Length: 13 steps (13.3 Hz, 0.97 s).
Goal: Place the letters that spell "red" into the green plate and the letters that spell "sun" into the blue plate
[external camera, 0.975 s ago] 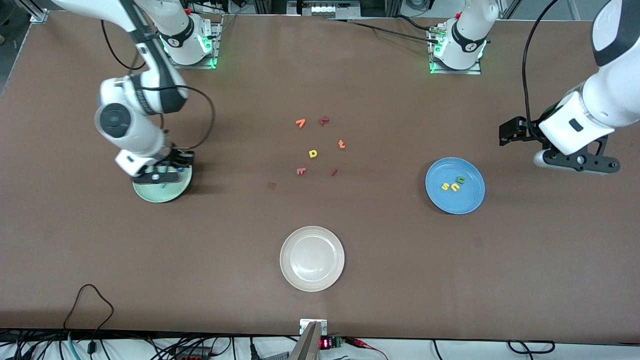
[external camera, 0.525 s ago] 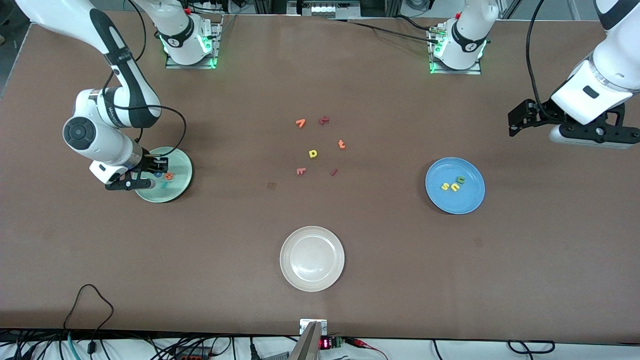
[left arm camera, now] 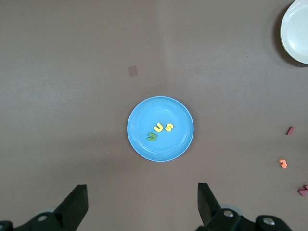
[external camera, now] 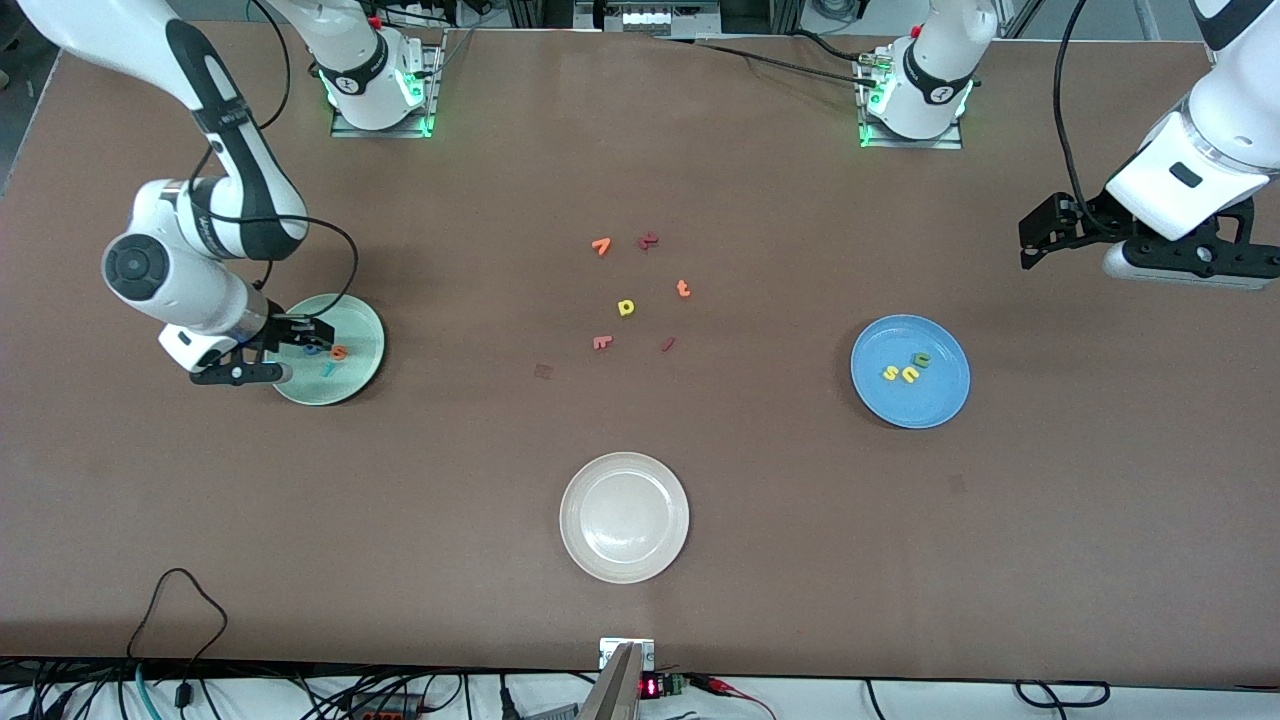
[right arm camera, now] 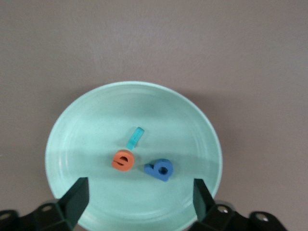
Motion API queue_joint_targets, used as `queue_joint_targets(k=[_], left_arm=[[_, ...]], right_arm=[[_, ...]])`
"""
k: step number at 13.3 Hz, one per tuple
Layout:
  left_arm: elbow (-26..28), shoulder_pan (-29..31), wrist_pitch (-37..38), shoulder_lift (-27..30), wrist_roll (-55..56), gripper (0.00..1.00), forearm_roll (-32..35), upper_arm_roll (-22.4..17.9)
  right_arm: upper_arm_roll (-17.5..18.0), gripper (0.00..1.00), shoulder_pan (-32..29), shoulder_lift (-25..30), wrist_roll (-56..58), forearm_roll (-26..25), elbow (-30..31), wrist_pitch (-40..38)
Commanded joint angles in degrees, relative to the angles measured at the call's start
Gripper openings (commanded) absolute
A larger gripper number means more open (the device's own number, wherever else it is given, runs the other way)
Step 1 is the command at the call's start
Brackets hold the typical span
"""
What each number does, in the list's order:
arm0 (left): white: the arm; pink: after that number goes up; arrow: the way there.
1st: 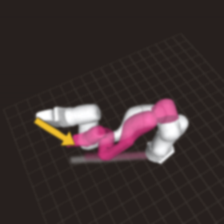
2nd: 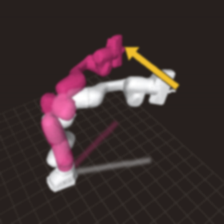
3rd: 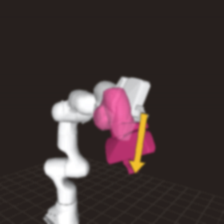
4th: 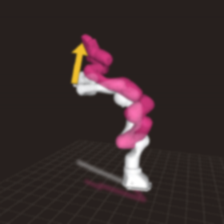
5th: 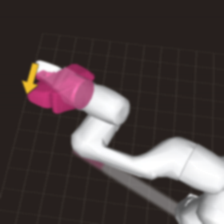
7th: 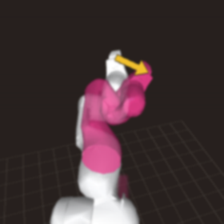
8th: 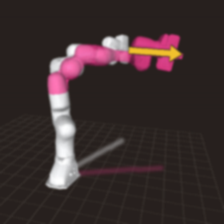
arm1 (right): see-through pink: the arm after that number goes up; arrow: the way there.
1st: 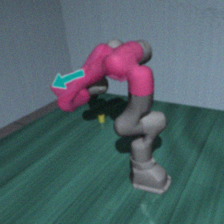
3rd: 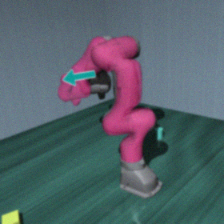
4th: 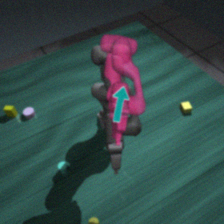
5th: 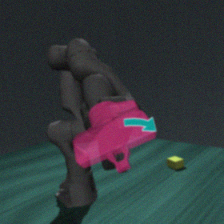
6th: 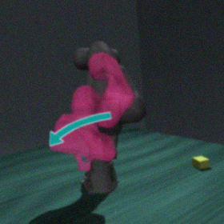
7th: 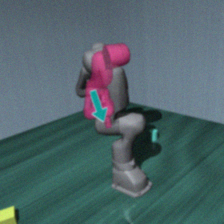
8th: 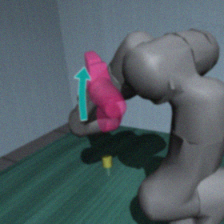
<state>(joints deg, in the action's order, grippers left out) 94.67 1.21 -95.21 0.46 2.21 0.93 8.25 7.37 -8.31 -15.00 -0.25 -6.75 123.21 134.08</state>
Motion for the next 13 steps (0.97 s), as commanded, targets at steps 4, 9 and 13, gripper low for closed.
queue_joint_targets(k=[4,9,13], left_arm=[[2.1,-0.7,0.0,2.4,0.2,1.0,-1.2,-1.1],[2.3,-0.6,0.5,2.4,-0.2,1.0,-1.2,-1.1],[2.3,-0.6,1.0,2.4,-0.2,1.0,-1.2,-1.1]], right_arm=[[0.5,1.0,0.1,8.5,0.3,1.6,-18.8,-24.6],[-8.3,1.0,5.9,10.0,0.8,4.1,-34.1,-41.7],[-12.5,1.0,7.3,10.4,1.0,6.7,-37.0,-46.4]])
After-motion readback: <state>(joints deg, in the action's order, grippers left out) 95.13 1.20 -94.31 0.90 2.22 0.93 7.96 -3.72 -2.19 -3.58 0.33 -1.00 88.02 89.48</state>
